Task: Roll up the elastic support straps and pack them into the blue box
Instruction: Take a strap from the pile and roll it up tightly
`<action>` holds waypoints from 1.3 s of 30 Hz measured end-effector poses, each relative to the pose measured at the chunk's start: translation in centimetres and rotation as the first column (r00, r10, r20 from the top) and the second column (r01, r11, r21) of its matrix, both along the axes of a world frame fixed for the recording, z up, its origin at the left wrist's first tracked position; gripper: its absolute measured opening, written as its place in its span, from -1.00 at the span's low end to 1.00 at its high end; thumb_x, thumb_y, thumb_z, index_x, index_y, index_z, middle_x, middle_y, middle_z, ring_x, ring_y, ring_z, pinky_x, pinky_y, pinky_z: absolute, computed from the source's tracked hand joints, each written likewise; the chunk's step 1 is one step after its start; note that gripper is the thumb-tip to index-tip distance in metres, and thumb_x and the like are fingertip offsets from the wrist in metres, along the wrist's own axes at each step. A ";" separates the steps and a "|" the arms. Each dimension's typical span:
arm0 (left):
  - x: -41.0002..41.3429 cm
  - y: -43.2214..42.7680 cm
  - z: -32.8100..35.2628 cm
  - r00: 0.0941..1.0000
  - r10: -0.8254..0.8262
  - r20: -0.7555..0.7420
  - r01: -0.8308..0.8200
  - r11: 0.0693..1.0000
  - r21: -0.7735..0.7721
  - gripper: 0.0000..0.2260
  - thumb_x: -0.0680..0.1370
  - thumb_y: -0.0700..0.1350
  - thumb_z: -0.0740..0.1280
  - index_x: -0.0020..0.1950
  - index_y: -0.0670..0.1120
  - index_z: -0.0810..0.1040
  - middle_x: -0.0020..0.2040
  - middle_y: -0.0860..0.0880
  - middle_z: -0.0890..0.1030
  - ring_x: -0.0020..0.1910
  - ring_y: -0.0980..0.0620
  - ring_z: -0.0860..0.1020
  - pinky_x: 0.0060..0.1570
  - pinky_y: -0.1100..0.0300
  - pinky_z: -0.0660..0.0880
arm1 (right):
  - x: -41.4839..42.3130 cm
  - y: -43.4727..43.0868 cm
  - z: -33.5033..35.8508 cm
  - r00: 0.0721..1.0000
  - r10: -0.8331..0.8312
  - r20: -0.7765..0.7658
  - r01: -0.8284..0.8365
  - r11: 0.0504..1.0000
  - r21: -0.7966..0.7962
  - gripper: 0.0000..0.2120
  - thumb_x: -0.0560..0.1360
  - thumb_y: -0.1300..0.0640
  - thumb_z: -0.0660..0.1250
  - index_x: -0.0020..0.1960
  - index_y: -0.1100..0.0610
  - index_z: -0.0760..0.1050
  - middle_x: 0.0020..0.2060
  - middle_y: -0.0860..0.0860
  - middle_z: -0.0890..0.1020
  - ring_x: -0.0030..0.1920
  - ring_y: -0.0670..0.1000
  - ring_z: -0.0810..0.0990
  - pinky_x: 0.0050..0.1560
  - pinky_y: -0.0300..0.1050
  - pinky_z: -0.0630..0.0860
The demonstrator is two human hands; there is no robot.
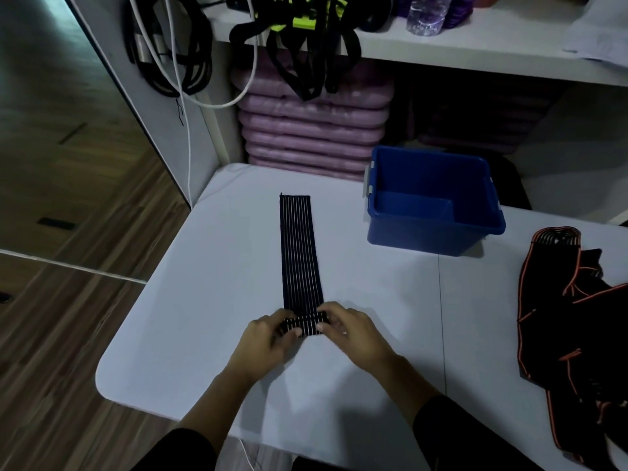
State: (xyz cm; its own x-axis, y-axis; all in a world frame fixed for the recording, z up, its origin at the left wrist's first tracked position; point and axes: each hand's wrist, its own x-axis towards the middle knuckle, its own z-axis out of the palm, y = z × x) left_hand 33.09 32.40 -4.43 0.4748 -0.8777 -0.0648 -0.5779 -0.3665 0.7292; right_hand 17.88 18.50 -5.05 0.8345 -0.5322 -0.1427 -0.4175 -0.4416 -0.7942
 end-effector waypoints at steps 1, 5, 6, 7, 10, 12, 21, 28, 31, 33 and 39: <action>0.1 -0.4 -0.1 0.999 0.037 -0.007 -0.037 0.999 -0.013 -0.69 0.47 0.11 0.28 0.09 -0.03 0.55 -0.27 0.04 0.62 -0.33 0.13 0.55 -0.27 0.26 0.48 | 0.6 -0.1 0.0 0.999 -0.040 0.006 0.040 0.999 -0.006 -0.78 0.54 -0.01 0.28 0.17 -0.02 0.46 -0.09 -0.04 0.66 -0.10 -0.09 0.60 -0.01 -0.12 0.57; 0.4 -2.4 -0.8 0.988 0.152 0.017 -0.152 0.987 0.045 -0.66 0.56 -0.05 0.27 0.32 -0.09 0.46 -0.02 -0.09 0.51 -0.08 -0.03 0.54 -0.04 0.19 0.47 | 2.7 -0.8 -0.8 0.988 -0.149 -0.042 0.148 0.989 -0.027 -0.70 0.53 -0.08 0.25 0.21 -0.02 0.49 -0.11 0.00 0.68 -0.11 -0.02 0.64 -0.01 0.02 0.59; 0.5 -2.8 -1.1 0.988 0.151 0.029 -0.153 0.984 0.094 -0.63 0.57 -0.06 0.25 0.36 -0.11 0.41 0.03 -0.12 0.48 -0.03 -0.06 0.53 -0.01 0.21 0.46 | 3.1 -1.0 -0.9 0.986 -0.151 -0.067 0.148 0.987 -0.055 -0.70 0.53 -0.06 0.26 0.21 0.02 0.52 -0.12 0.01 0.68 -0.12 -0.01 0.64 -0.01 0.00 0.58; 0.7 -3.0 -1.3 0.990 0.133 0.045 -0.138 0.982 0.128 -0.61 0.57 -0.06 0.24 0.38 -0.12 0.38 0.05 -0.13 0.47 -0.01 -0.06 0.51 -0.01 0.23 0.45 | 3.4 -1.1 -0.9 0.983 -0.154 -0.097 0.145 0.985 -0.089 -0.70 0.53 -0.05 0.27 0.19 0.04 0.54 -0.14 0.01 0.68 -0.14 -0.02 0.63 -0.02 -0.03 0.58; 1.1 -2.9 -1.6 0.993 0.097 0.062 -0.102 0.991 0.085 -0.59 0.54 -0.06 0.30 0.37 -0.10 0.40 0.07 -0.09 0.45 -0.06 -0.01 0.52 -0.06 0.28 0.44 | 3.6 -1.1 -1.2 0.980 -0.181 -0.088 0.167 0.975 -0.149 -0.68 0.51 0.01 0.31 0.25 0.04 0.51 -0.11 -0.01 0.61 -0.08 -0.05 0.57 0.01 -0.13 0.55; 1.4 -2.4 -1.5 0.993 0.068 0.099 -0.067 0.998 -0.008 -0.63 0.50 -0.05 0.35 0.29 -0.08 0.47 0.09 -0.06 0.46 -0.13 0.03 0.54 -0.09 0.26 0.48 | 3.3 -1.0 -1.6 0.991 -0.137 0.003 0.137 0.984 -0.112 -0.60 0.49 0.10 0.36 0.32 0.03 0.45 0.09 -0.02 0.52 0.08 -0.06 0.51 0.13 -0.19 0.50; 2.3 -1.1 -2.1 0.969 -0.191 0.159 0.183 0.981 0.064 -0.28 0.31 0.27 0.35 0.37 -0.08 0.41 0.26 -0.02 0.42 0.23 0.02 0.41 0.23 0.22 0.39 | 2.2 -2.0 -1.4 0.981 0.170 -0.096 -0.179 0.979 -0.096 -0.34 0.33 0.00 0.51 0.39 0.04 0.39 0.30 -0.11 0.37 0.28 -0.15 0.33 0.29 -0.39 0.25; 3.1 -2.0 -0.6 0.995 -0.101 0.010 0.100 0.992 0.074 -0.54 0.41 0.28 0.18 0.15 0.05 0.57 -0.05 0.09 0.55 -0.04 0.12 0.49 0.01 0.20 0.47 | 2.8 -2.5 0.1 0.999 0.038 -0.038 -0.039 0.998 -0.042 -0.66 0.45 -0.07 0.36 0.19 0.01 0.52 -0.02 -0.07 0.60 0.00 -0.10 0.54 0.10 -0.13 0.52; 3.3 -3.1 -0.6 0.998 0.031 -0.046 -0.025 0.991 0.128 -0.64 0.49 0.19 0.20 0.13 -0.01 0.53 -0.10 -0.05 0.62 -0.13 0.00 0.57 -0.05 0.05 0.53 | 3.7 -2.5 0.4 0.994 -0.066 -0.085 0.071 0.996 0.053 -0.78 0.53 0.00 0.29 0.12 0.07 0.44 -0.17 0.00 0.64 -0.13 -0.02 0.62 -0.02 -0.01 0.58; 2.9 -3.8 -0.7 0.992 0.120 -0.034 -0.115 0.985 0.131 -0.70 0.53 0.04 0.28 0.20 -0.07 0.51 -0.01 -0.10 0.60 -0.07 -0.03 0.57 0.00 0.08 0.53 | 4.3 -2.1 0.0 0.984 -0.144 -0.104 0.145 0.989 -0.004 -0.78 0.54 0.02 0.28 0.13 0.08 0.43 -0.15 0.01 0.63 -0.14 0.02 0.62 -0.03 0.02 0.59; 2.3 -3.4 -1.0 0.993 0.102 0.065 -0.099 0.994 -0.055 -0.79 0.47 -0.04 0.39 0.06 -0.10 0.60 -0.03 0.01 0.52 -0.16 0.07 0.54 -0.08 0.12 0.54 | 4.2 -1.9 -1.4 0.996 -0.060 0.066 0.063 0.997 -0.048 -0.69 0.50 0.08 0.35 0.23 0.02 0.52 0.11 -0.05 0.50 0.01 -0.05 0.55 0.06 -0.18 0.52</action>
